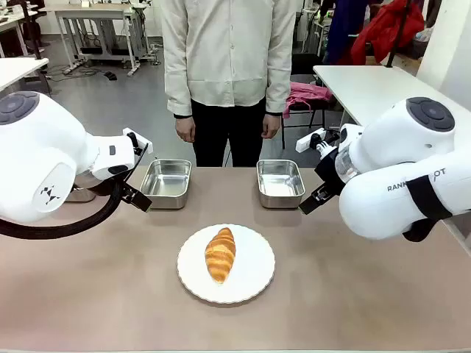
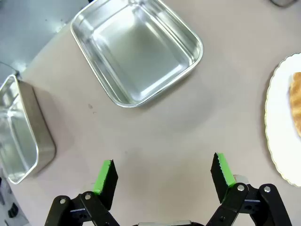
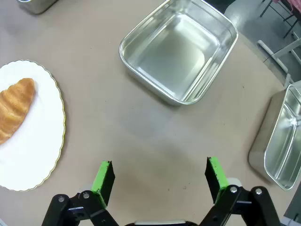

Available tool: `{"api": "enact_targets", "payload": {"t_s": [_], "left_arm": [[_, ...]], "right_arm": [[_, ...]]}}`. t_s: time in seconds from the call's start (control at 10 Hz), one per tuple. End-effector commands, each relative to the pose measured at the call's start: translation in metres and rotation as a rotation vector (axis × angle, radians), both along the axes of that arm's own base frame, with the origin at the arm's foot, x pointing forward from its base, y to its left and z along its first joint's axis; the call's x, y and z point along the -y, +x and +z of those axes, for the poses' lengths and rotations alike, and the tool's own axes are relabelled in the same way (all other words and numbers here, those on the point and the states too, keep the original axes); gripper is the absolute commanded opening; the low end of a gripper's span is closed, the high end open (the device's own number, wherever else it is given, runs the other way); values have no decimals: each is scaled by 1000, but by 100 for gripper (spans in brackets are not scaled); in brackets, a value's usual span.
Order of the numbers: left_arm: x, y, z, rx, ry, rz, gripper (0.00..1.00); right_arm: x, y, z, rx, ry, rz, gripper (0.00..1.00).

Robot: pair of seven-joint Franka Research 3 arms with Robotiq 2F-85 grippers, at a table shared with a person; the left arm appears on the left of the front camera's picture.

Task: Place the bread in the container.
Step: Place the Butter Roll into the Airtight Container indicated by the human.

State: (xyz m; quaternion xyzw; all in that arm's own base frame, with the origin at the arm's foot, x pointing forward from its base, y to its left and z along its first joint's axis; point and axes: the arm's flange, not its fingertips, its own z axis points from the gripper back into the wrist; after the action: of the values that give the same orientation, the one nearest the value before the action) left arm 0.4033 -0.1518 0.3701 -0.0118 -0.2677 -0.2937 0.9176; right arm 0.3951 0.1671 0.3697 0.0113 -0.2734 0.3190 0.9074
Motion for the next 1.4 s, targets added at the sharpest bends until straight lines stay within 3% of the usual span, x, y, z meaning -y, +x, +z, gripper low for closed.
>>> {"api": "enact_targets", "payload": {"t_s": [0.0,1.1,1.3], "left_arm": [[0,0,0,0,0,0,100],[0,0,0,0,0,0,100],[-23,15,39,-36,-64,-36,100]], "right_arm": [[0,0,0,0,0,0,100],[0,0,0,0,0,0,100],[5,4,50,9,28,-14,100]]}}
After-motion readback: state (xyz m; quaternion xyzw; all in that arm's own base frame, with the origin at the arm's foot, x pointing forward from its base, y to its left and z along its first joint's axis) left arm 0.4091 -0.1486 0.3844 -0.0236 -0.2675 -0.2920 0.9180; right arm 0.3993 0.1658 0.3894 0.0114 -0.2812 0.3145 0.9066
